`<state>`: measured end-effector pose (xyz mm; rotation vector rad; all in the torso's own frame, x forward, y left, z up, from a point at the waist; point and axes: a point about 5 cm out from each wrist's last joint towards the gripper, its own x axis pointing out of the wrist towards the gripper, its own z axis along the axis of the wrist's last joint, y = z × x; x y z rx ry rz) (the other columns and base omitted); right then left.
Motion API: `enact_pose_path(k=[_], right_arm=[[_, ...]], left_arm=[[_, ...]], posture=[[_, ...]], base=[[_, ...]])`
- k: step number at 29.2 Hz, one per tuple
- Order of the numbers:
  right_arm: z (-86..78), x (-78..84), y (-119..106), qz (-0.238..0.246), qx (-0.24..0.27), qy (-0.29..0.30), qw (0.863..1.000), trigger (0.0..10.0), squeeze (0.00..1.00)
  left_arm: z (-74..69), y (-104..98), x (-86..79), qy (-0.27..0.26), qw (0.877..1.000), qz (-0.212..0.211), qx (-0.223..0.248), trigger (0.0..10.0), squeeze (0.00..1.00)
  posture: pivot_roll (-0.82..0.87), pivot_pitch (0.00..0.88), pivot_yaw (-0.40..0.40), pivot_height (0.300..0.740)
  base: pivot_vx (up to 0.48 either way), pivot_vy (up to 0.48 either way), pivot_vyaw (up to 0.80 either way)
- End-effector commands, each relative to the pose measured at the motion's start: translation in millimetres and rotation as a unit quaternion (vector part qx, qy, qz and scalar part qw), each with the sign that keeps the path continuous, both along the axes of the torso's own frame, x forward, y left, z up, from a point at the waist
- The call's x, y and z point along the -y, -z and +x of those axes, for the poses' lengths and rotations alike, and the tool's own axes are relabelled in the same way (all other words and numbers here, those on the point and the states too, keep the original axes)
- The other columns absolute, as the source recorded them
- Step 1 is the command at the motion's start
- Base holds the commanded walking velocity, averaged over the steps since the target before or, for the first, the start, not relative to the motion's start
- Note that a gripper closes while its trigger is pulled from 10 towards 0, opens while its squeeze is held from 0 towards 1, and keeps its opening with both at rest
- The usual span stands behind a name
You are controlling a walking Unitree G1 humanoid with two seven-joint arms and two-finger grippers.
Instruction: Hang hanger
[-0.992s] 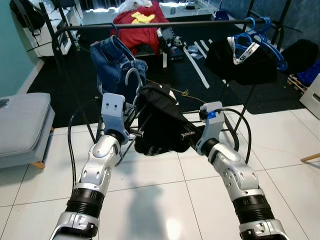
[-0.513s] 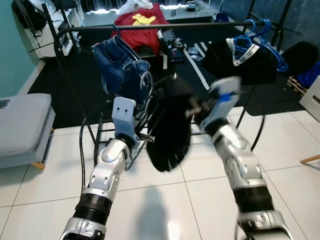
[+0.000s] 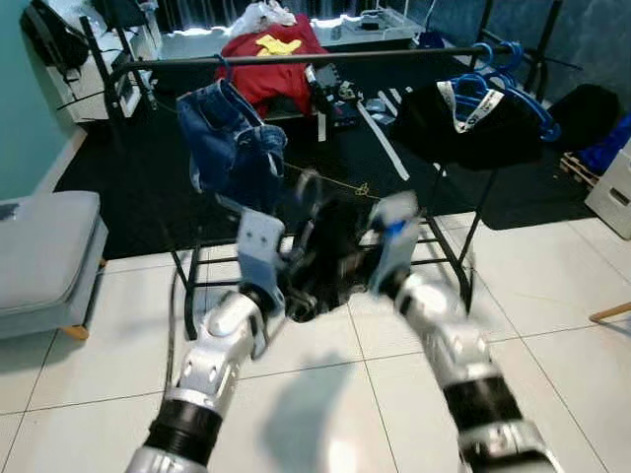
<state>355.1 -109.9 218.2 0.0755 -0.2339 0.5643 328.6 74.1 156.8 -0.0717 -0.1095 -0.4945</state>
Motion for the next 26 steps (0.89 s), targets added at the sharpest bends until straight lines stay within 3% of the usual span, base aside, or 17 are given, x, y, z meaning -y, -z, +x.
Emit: enact_pose_path(k=[1, 4, 8, 10, 12, 13, 15, 17, 18, 20, 25, 26], right_arm=[[-4.4, -5.2, 10.8, 0.000, -0.019, -0.018, 1.000, 10.0, 0.00], [-6.9, -7.9, 22.5, -0.014, -0.041, -0.027, 0.999, 10.0, 0.00], [-2.9, 3.6, 27.9, -0.004, -0.061, 0.005, 0.998, 10.0, 0.00], [8.2, 40.2, 29.4, -0.032, -0.077, 0.077, 0.994, 10.0, 0.00], [8.2, 40.2, 29.4, -0.032, -0.077, 0.077, 0.994, 10.0, 0.00], [11.8, 60.5, 33.4, -0.054, -0.089, 0.110, 0.988, 10.0, 0.00], [11.8, 60.5, 33.4, -0.054, -0.089, 0.110, 0.988, 10.0, 0.00], [12.0, 92.0, 38.0, -0.049, -0.118, 0.147, 0.981, 10.0, 0.00], [12.0, 92.0, 38.0, -0.049, -0.118, 0.147, 0.981, 10.0, 0.00], [9.0, 86.7, 40.7, -0.038, -0.126, 0.121, 0.984, 10.0, 0.00], [7.9, 80.9, 41.8, -0.038, -0.127, 0.108, 0.985, 10.0, 0.00], [6.5, 73.0, 42.1, -0.040, -0.126, 0.093, 0.987, 10.0, 0.00]], left_arm=[[2.5, -7.0, 0.7, -0.005, 1.000, -0.006, 0.014, 0.0, 0.00], [3.5, -8.4, 0.8, 0.001, 1.000, -0.003, 0.016, 0.0, 0.00], [-6.2, 3.1, 6.0, 0.065, 0.998, 0.022, -0.007, 0.0, 0.00], [-20.7, 20.1, 5.0, 0.127, 0.989, 0.057, -0.046, 0.0, 0.00], [-20.7, 20.1, 5.0, 0.127, 0.989, 0.057, -0.046, 0.0, 0.00], [-25.0, 25.8, -0.2, 0.136, 0.986, 0.073, -0.062, 0.0, 0.00], [-25.0, 25.8, -0.2, 0.136, 0.986, 0.073, -0.062, 0.0, 0.00], [-28.5, 28.4, -13.2, 0.135, 0.985, 0.072, -0.076, 0.0, 0.00], [-28.5, 28.4, -13.2, 0.135, 0.985, 0.072, -0.076, 0.0, 0.00], [-28.5, 22.7, -9.6, 0.139, 0.987, 0.034, -0.071, 0.0, 0.00], [-28.2, 20.3, -6.0, 0.142, 0.987, 0.021, -0.068, 0.0, 0.00], [-28.1, 16.8, 0.0, 0.153, 0.986, 0.013, -0.063, 0.0, 0.00]], posture=[[0.01, 0.065, 0.059, 0.740], [0.02, 0.064, 0.057, 0.740], [0.01, 0.063, 0.064, 0.740], [0.02, 0.065, 0.064, 0.740], [0.02, 0.065, 0.064, 0.740], [0.02, 0.066, 0.063, 0.740], [0.02, 0.066, 0.063, 0.740], [0.02, 0.073, 0.060, 0.740], [0.02, 0.073, 0.060, 0.740], [0.02, 0.078, 0.064, 0.740], [0.02, 0.078, 0.064, 0.740], [0.01, 0.080, 0.067, 0.740]], base=[[0.000, 0.000, 0.00], [0.000, 0.000, 0.00], [0.000, 0.000, 0.00], [0.000, 0.000, 0.00], [0.000, 0.000, 0.00], [0.000, 0.000, 0.00], [0.000, 0.000, 0.00], [0.000, 0.000, 0.00], [0.000, 0.000, 0.00], [0.000, 0.000, 0.00], [0.000, 0.000, 0.00], [0.000, 0.000, 0.00]])
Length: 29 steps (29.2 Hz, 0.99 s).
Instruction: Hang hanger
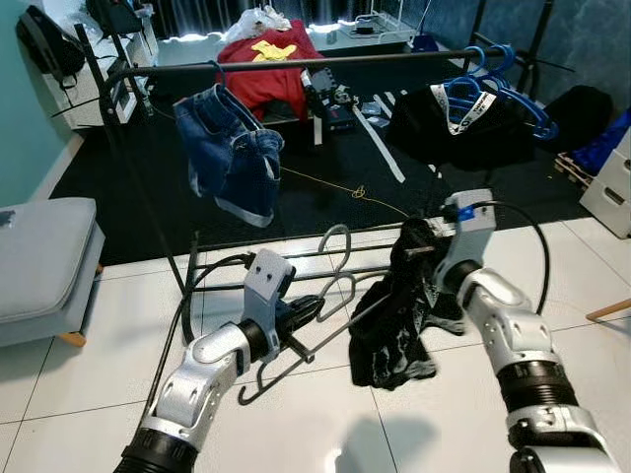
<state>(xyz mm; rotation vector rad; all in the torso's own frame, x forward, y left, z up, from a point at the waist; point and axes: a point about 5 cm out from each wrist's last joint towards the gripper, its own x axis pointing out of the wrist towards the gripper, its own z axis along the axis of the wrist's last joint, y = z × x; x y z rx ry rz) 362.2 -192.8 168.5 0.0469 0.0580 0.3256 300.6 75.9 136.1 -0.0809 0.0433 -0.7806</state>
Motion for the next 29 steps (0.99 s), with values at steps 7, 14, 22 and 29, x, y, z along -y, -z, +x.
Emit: enact_pose_path(k=[7, 14, 22, 29], right_arm=[[-1.0, -27.0, -8.1, 0.004, 0.011, -0.063, 0.998, 10.0, 0.00], [0.2, -39.0, -12.2, 0.015, 0.013, -0.085, 0.996, 10.0, 0.00], [-6.9, -75.9, -49.0, 0.096, 0.055, -0.121, 0.986, 10.0, 0.00], [-9.7, -83.7, -59.9, 0.132, 0.067, -0.133, 0.980, 10.0, 0.00]], left_arm=[[0.0, -13.1, 14.6, 0.030, 0.999, -0.035, 0.002, 0.0, 0.00], [-3.3, -12.4, 26.1, 0.049, 0.997, -0.057, -0.015, 0.0, 0.00], [21.4, 8.8, 15.3, -0.082, 0.995, 0.047, 0.011, 0.0, 0.00], [26.1, 5.5, 7.1, -0.128, 0.991, 0.034, 0.034, 0.0, 0.00]], posture=[[0.02, 0.080, 0.068, 0.740], [0.01, 0.081, 0.069, 0.740], [0.01, 0.081, 0.069, 0.740], [0.01, 0.079, 0.066, 0.740]], base=[[0.000, 0.000, 0.00], [0.000, 0.000, 0.00], [0.000, 0.000, 0.00], [0.000, 0.000, 0.00]])
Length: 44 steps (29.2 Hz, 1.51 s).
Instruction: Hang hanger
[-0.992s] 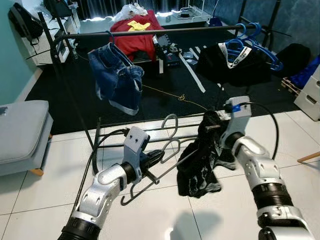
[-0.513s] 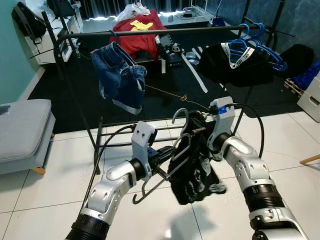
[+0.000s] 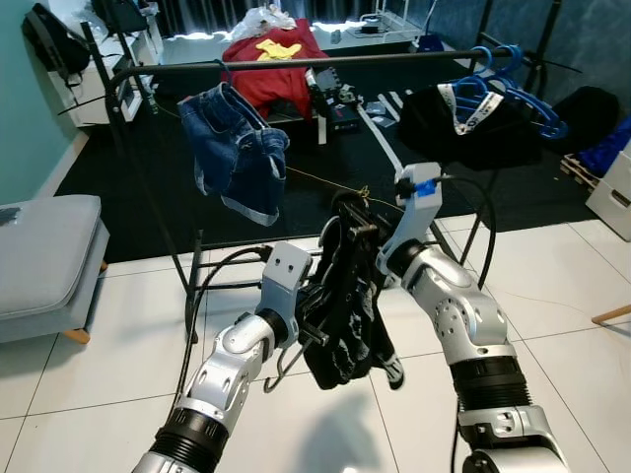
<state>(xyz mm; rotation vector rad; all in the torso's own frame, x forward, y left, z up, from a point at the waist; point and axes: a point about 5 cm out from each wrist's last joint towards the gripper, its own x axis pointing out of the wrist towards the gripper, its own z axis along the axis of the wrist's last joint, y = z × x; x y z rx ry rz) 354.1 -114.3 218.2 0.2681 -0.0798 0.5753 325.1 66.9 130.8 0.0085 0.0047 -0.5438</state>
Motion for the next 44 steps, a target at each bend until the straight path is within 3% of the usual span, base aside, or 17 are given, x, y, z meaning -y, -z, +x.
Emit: enact_pose_path(k=[1, 3, 5, 8, 12, 14, 17, 20, 22, 27, 32, 33, 35, 36, 38, 40, 44], right_arm=[[-2.1, -6.3, -11.9, 0.015, 0.018, -0.014, 1.000, 10.0, 0.00], [-2.1, -6.3, -11.9, 0.015, 0.018, -0.014, 1.000, 10.0, 0.00], [-2.6, -4.2, -9.5, -0.002, 0.022, -0.008, 1.000, 10.0, 0.00], [-2.5, 2.7, -4.7, -0.033, 0.025, 0.006, 0.999, 10.0, 0.00], [-1.5, 8.6, -3.5, -0.047, 0.027, 0.018, 0.998, 10.0, 0.00], [2.2, 23.0, -5.4, -0.063, 0.032, 0.047, 0.996, 10.0, 0.00], [3.9, 28.8, -7.2, -0.068, 0.035, 0.058, 0.995, 10.0, 0.00], [7.7, 39.5, -12.3, -0.071, 0.042, 0.077, 0.994, 10.0, 0.00], [11.9, 50.0, -19.3, -0.072, 0.051, 0.096, 0.992, 10.0, 0.00], [15.1, 59.2, -28.9, -0.069, 0.067, 0.114, 0.989, 10.0, 0.00], [16.8, 67.8, -33.8, -0.082, 0.078, 0.134, 0.985, 10.0, 0.00], [18.3, 80.1, -40.6, -0.083, 0.088, 0.162, 0.979, 10.0, 0.00], [18.3, 80.1, -40.6, -0.083, 0.088, 0.162, 0.979, 10.0, 0.00], [19.4, 94.1, -48.4, -0.080, 0.098, 0.192, 0.973, 10.0, 0.00], [19.4, 94.1, -48.4, -0.080, 0.098, 0.192, 0.973, 10.0, 0.00], [19.2, 115.9, -55.0, -0.087, 0.096, 0.222, 0.966, 10.0, 0.00], [19.0, 120.1, -51.3, -0.098, 0.086, 0.221, 0.967, 10.0, 0.00]], left_arm=[[3.6, -6.0, -5.8, -0.028, 0.999, -0.034, 0.022, 0.0, 0.00], [3.6, -6.0, -5.8, -0.028, 0.999, -0.034, 0.022, 0.0, 0.00], [4.6, -19.5, -16.5, -0.056, 0.991, -0.110, 0.058, 0.0, 0.00], [1.2, -27.2, -26.7, -0.062, 0.983, -0.151, 0.084, 0.0, 0.00], [-1.4, -28.7, -29.7, -0.057, 0.982, -0.159, 0.089, 0.0, 0.00], [-9.0, -29.0, -30.3, -0.021, 0.981, -0.166, 0.094, 0.0, 0.00], [-12.6, -28.8, -29.4, -0.002, 0.982, -0.166, 0.096, 0.0, 0.00], [-19.9, -28.4, -27.0, 0.044, 0.982, -0.157, 0.094, 0.0, 0.00], [-27.6, -28.3, -21.1, 0.106, 0.981, -0.137, 0.089, 0.0, 0.00], [-34.4, -24.5, -12.8, 0.168, 0.977, -0.101, 0.081, 0.0, 0.00], [-35.3, -22.3, -8.8, 0.181, 0.977, -0.087, 0.074, 0.0, 0.00], [-35.6, -17.2, -9.4, 0.186, 0.979, -0.056, 0.063, 0.0, 0.00], [-35.6, -17.2, -9.4, 0.186, 0.979, -0.056, 0.063, 0.0, 0.00], [-34.0, -12.8, -13.8, 0.173, 0.983, -0.029, 0.055, 0.0, 0.00], [-34.0, -12.8, -13.8, 0.173, 0.983, -0.029, 0.055, 0.0, 0.00], [-25.0, -10.2, -28.6, 0.116, 0.992, -0.001, 0.048, 0.0, 0.00], [-22.2, -13.5, -33.0, 0.101, 0.994, -0.010, 0.049, 0.0, 0.00]], posture=[[0.01, 0.079, 0.065, 0.740], [0.01, 0.079, 0.065, 0.740], [0.01, 0.079, 0.063, 0.740], [0.01, 0.079, 0.063, 0.740], [0.01, 0.079, 0.062, 0.740], [0.01, 0.079, 0.060, 0.740], [0.01, 0.079, 0.059, 0.740], [0.01, 0.079, 0.058, 0.740], [0.01, 0.076, 0.055, 0.740], [0.01, 0.073, 0.057, 0.740], [0.01, 0.071, 0.056, 0.740], [0.01, 0.070, 0.056, 0.740], [0.01, 0.070, 0.056, 0.740], [0.01, 0.069, 0.057, 0.740], [0.01, 0.069, 0.057, 0.740], [0.01, 0.065, 0.057, 0.740], [0.01, 0.065, 0.057, 0.740]], base=[[0.000, 0.000, 0.00], [0.000, 0.000, 0.00], [0.000, 0.000, 0.00], [0.000, 0.000, 0.00], [0.000, 0.000, 0.00], [0.000, 0.000, 0.00], [0.000, 0.000, 0.00], [0.000, 0.000, 0.00], [0.000, 0.000, 0.00], [0.000, 0.000, 0.00], [0.000, 0.000, 0.00], [0.000, 0.000, 0.00], [0.000, 0.000, 0.00], [0.000, 0.000, 0.00], [0.000, 0.000, 0.00], [0.000, 0.000, 0.00], [0.000, 0.000, 0.00]])
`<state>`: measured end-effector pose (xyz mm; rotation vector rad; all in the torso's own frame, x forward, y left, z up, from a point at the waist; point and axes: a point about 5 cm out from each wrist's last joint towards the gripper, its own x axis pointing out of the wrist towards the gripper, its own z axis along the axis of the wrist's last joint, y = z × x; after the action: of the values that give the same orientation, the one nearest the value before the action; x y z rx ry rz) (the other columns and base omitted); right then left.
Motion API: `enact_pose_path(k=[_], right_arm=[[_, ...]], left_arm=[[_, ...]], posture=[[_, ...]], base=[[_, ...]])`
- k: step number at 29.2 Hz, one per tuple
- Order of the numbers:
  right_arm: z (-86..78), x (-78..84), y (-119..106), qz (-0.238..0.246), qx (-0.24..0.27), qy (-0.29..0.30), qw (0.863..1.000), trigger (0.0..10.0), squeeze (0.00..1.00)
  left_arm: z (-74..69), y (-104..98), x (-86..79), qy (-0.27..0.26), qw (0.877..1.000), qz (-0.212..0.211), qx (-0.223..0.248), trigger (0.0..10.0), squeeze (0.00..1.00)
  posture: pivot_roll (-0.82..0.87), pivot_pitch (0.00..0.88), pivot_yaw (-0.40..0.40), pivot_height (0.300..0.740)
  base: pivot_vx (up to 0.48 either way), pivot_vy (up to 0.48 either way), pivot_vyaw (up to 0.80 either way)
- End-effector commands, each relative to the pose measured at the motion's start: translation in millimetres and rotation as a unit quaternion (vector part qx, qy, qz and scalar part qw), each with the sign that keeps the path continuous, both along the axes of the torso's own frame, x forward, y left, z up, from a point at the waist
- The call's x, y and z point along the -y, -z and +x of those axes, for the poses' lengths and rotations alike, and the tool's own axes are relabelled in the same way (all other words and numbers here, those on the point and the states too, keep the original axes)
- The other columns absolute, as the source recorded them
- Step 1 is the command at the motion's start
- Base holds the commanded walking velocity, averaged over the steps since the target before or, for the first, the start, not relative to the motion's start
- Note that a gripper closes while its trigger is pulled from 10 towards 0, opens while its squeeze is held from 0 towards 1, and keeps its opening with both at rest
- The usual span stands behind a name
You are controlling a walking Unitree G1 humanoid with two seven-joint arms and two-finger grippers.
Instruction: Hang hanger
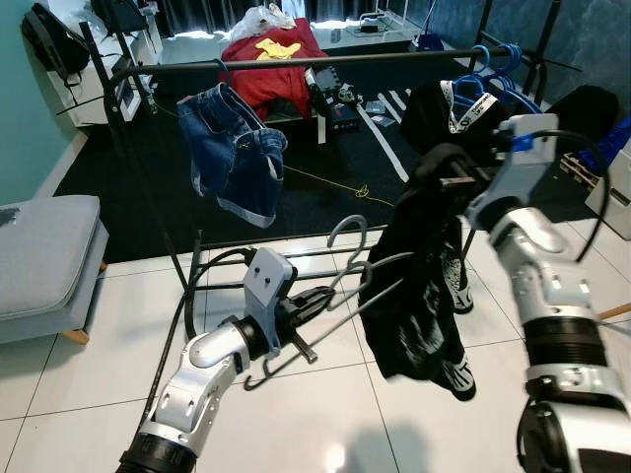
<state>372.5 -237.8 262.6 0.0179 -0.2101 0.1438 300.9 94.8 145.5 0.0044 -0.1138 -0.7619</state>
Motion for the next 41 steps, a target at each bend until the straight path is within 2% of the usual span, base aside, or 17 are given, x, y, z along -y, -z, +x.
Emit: enact_pose_path(k=[1, 3, 5, 8, 11, 19, 23, 24, 25, 26, 28, 31, 36, 40, 41], right_arm=[[0.5, -3.3, -7.0, -0.007, 0.017, -0.006, 1.000, 10.0, 0.00], [0.1, -4.5, 0.4, -0.015, 0.002, -0.015, 1.000, 10.0, 0.00], [-1.1, -18.6, 15.1, -0.024, -0.024, -0.057, 0.998, 10.0, 0.00], [-1.8, -25.9, 21.5, -0.030, -0.036, -0.078, 0.996, 10.0, 0.00], [-1.3, -36.4, 39.1, -0.029, -0.068, -0.104, 0.992, 10.0, 0.00], [-1.8, -40.2, 54.9, -0.039, -0.094, -0.112, 0.989, 10.0, 0.00], [-5.0, -54.6, 55.9, -0.040, -0.093, -0.131, 0.986, 10.0, 0.00], [-6.5, -60.8, 56.0, -0.041, -0.092, -0.141, 0.985, 10.0, 0.00], [-6.5, -60.8, 56.0, -0.041, -0.092, -0.141, 0.985, 10.0, 0.00], [-8.1, -66.6, 57.2, -0.043, -0.091, -0.148, 0.984, 10.0, 0.00], [-9.2, -70.4, 58.0, -0.044, -0.091, -0.152, 0.983, 10.0, 0.00], [-9.2, -70.4, 58.0, -0.044, -0.091, -0.152, 0.983, 10.0, 0.00], [-12.6, -84.3, 63.0, -0.049, -0.091, -0.179, 0.978, 10.0, 0.00], [-14.2, -88.0, 64.9, -0.050, -0.092, -0.184, 0.977, 10.0, 0.00], [-15.0, -87.6, 66.1, -0.052, -0.093, -0.183, 0.977, 10.0, 0.00]], left_arm=[[2.0, 1.1, -5.1, -0.009, 1.000, 0.007, -0.005, 0.0, 0.00], [3.2, -3.3, -6.1, -0.011, 1.000, -0.009, -0.006, 0.0, 0.00], [3.9, -11.4, -3.5, -0.010, 0.999, -0.052, -0.007, 0.0, 0.00], [4.6, -13.8, -1.7, -0.013, 0.998, -0.065, -0.005, 0.0, 0.00], [5.2, -21.9, 6.4, -0.005, 0.995, -0.103, -0.001, 0.0, 0.00], [4.5, -29.0, 13.8, 0.009, 0.992, -0.129, 0.001, 0.0, 0.00], [3.4, -20.8, 21.2, 0.009, 0.995, -0.094, -0.013, 0.0, 0.00], [6.3, -18.1, 20.4, -0.011, 0.997, -0.070, -0.012, 0.0, 0.00], [6.3, -18.1, 20.4, -0.011, 0.997, -0.070, -0.012, 0.0, 0.00], [11.1, -17.7, 18.0, -0.038, 0.997, -0.064, -0.012, 0.0, 0.00], [14.2, -17.7, 16.3, -0.055, 0.996, -0.062, -0.013, 0.0, 0.00], [14.2, -17.7, 16.3, -0.055, 0.996, -0.062, -0.013, 0.0, 0.00], [21.3, -24.8, 16.7, -0.071, 0.996, -0.052, 0.004, 0.0, 0.00], [27.0, -32.2, 11.1, -0.100, 0.992, -0.076, 0.014, 0.0, 0.00], [28.6, -35.2, 7.8, -0.111, 0.989, -0.094, 0.016, 0.0, 0.00]], posture=[[0.01, 0.065, 0.057, 0.740], [0.01, 0.058, 0.057, 0.740], [0.01, 0.055, 0.060, 0.740], [0.01, 0.055, 0.062, 0.740], [0.01, 0.058, 0.063, 0.740], [0.01, 0.067, 0.063, 0.740], [0.01, 0.071, 0.067, 0.740], [0.01, 0.072, 0.066, 0.740], [0.01, 0.072, 0.066, 0.740], [0.01, 0.072, 0.064, 0.740], [0.01, 0.072, 0.064, 0.740], [0.01, 0.072, 0.064, 0.740], [0.01, 0.076, 0.062, 0.740], [0.01, 0.076, 0.063, 0.740], [0.01, 0.076, 0.063, 0.740]], base=[[0.000, 0.000, 0.00], [0.000, 0.000, 0.00], [0.000, 0.000, 0.00], [0.000, 0.000, 0.00], [0.000, 0.000, 0.00], [0.000, 0.000, 0.00], [0.000, 0.000, 0.00], [0.000, 0.000, 0.00], [0.000, 0.000, 0.00], [0.000, 0.000, 0.00], [0.000, 0.000, 0.00], [0.000, 0.000, 0.00], [0.000, 0.000, 0.00], [0.000, 0.000, 0.00], [0.000, 0.000, 0.00]])
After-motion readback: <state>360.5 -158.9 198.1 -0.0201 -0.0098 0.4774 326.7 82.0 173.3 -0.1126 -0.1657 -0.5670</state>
